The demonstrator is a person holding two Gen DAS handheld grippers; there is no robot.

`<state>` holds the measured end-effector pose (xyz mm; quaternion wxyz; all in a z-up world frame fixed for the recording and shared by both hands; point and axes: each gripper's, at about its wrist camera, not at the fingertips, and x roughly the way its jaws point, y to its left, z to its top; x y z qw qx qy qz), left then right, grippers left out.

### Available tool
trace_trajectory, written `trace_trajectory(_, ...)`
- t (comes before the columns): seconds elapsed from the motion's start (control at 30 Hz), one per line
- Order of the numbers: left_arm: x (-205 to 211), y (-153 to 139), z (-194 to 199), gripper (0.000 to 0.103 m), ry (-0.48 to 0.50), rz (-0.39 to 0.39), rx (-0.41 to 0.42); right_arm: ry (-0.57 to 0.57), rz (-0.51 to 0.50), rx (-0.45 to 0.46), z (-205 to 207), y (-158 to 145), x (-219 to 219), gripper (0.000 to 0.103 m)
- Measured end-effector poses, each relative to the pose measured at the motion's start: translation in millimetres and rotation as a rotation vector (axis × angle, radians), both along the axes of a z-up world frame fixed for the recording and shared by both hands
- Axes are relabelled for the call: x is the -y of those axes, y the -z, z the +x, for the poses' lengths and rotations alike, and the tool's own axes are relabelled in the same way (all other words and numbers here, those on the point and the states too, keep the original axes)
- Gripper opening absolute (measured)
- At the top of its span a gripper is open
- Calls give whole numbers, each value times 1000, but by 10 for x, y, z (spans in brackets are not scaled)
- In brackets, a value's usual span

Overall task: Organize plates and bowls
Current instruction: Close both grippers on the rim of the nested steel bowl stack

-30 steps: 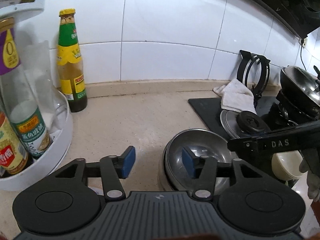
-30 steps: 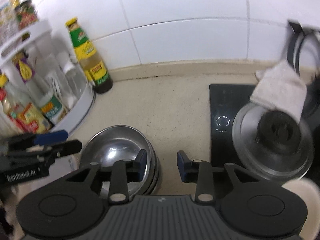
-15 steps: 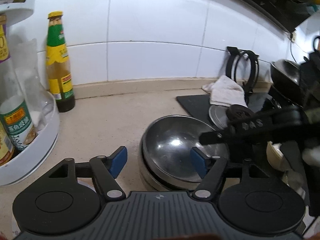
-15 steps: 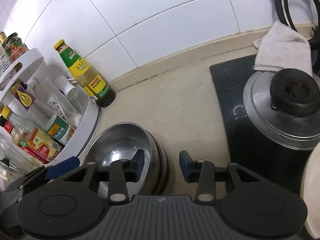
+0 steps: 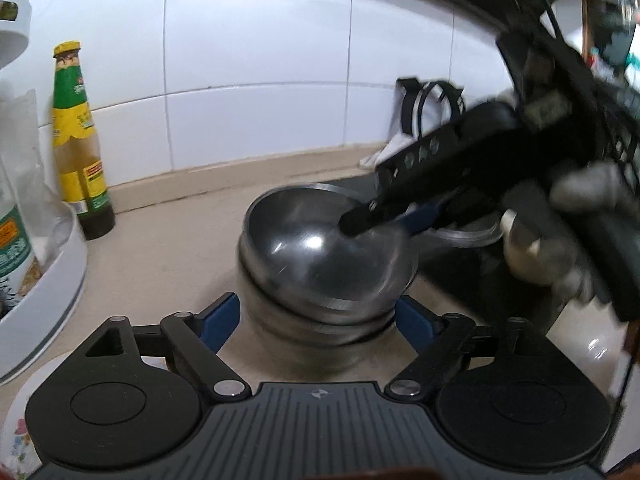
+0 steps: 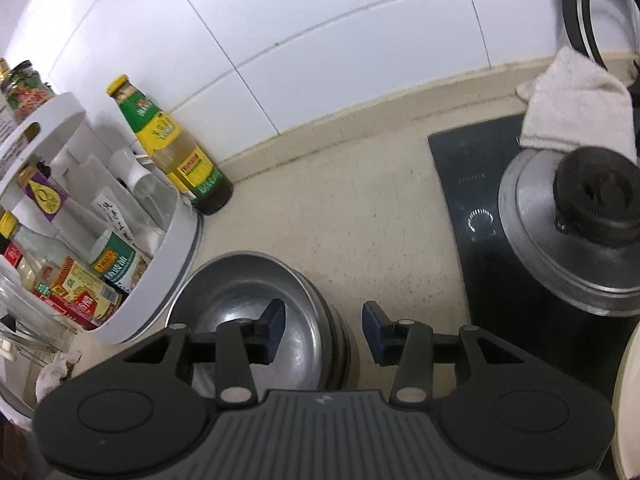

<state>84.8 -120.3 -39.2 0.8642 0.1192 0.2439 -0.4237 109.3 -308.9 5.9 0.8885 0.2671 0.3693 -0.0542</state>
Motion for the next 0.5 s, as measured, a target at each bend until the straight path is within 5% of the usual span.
trace_trajectory(0.2,151,105,16,93,20,26,20,-30,5,3,58,36,25,44)
trace_trajectory(0.5,196,227,158,100,-50,-67,-83,-124,76,1,202,152,95,51)
